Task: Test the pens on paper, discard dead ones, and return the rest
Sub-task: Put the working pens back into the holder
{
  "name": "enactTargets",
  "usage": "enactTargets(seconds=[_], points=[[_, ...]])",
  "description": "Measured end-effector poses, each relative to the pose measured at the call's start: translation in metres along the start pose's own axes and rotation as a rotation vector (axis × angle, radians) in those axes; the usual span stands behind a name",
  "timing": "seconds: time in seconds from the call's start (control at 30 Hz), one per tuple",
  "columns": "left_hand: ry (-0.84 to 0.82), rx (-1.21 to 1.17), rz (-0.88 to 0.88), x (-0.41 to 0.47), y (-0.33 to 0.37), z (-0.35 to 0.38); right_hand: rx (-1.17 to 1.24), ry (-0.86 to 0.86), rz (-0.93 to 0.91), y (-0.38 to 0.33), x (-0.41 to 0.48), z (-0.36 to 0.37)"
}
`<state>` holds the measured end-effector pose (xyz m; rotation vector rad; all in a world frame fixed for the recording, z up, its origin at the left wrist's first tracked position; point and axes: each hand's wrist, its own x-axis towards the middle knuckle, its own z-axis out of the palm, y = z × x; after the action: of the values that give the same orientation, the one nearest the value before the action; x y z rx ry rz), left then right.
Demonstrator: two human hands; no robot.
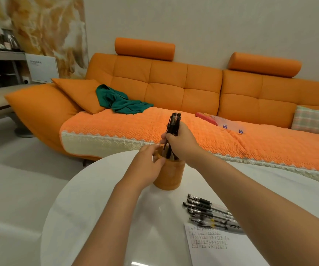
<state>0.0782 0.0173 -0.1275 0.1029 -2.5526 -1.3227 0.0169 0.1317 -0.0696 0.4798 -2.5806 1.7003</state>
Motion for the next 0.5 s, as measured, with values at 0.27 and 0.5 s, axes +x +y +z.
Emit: enactTargets(seconds=[0.27, 0.5], points=[[0.008, -0.044, -0.007, 0.001, -0.001, -0.002, -0.375, -0.191, -0.033, 0.000, -0.001, -0.008], [0.078, -0.068, 0.087, 0.000, 0.005, -0.003, -0.545, -0.267, -0.166, 0.001, -0.010, -0.006]])
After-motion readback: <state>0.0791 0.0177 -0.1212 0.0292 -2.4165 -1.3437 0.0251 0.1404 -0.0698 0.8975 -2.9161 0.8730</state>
